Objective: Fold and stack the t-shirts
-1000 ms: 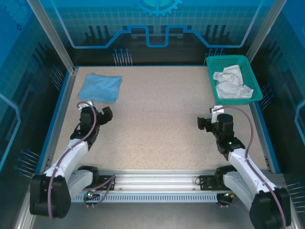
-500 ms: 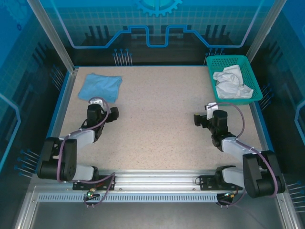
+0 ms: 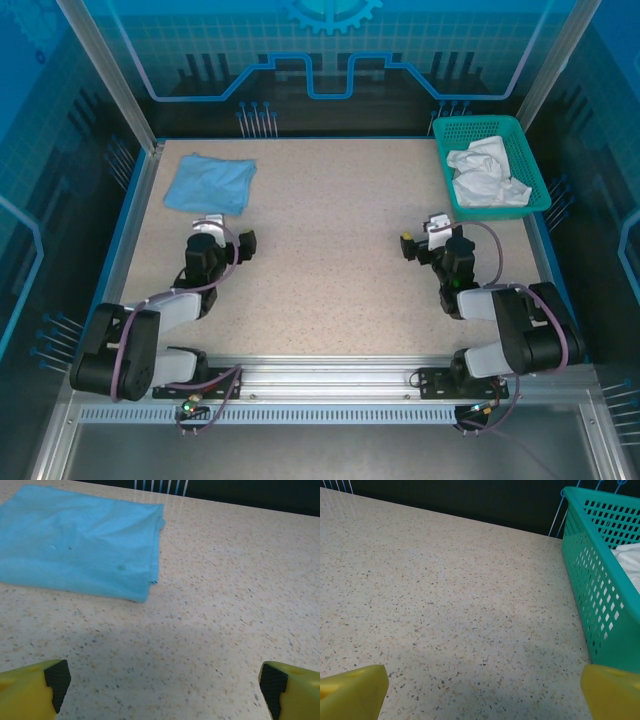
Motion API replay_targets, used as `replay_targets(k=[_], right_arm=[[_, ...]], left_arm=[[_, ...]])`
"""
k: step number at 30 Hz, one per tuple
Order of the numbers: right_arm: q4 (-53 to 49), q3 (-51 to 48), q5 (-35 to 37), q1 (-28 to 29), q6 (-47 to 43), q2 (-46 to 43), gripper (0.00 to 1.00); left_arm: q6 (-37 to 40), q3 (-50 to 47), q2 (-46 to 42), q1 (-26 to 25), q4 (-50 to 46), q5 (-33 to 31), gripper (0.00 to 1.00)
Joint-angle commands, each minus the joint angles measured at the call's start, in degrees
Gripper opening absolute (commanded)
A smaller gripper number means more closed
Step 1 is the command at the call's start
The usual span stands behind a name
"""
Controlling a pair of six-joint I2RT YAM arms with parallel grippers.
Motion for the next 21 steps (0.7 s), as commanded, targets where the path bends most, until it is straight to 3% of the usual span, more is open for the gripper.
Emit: replay_targets(k=[1, 6, 12, 16, 21], right_arm=[[6.7, -0.9, 0.2, 0.9, -1.0, 2.5, 1.00], [5.2, -0.2, 0.3, 0.8, -0.9, 2.4, 1.00], [2.5, 1.1, 0.7, 0.8, -0.6, 2.3, 1.00], [0.5, 2.3, 0.8, 0.5, -0.2, 2.5, 1.00], [0.2, 2.4, 0.4, 0.3, -0.1, 2.4, 1.00]], left_arm=[[0.7, 1.9, 0.5, 1.1, 1.4, 0.0, 0.99], [1.6, -1.0, -1.5, -0.9, 4.8, -3.8, 0.99], [1.1, 4.0, 2.0, 1.7, -0.8, 2.5, 0.99], [0.3, 0.5, -0.6, 1.6, 2.8, 0.3, 0.99], [0.7, 2.4, -0.4, 1.6, 0.0, 1.0, 0.99]])
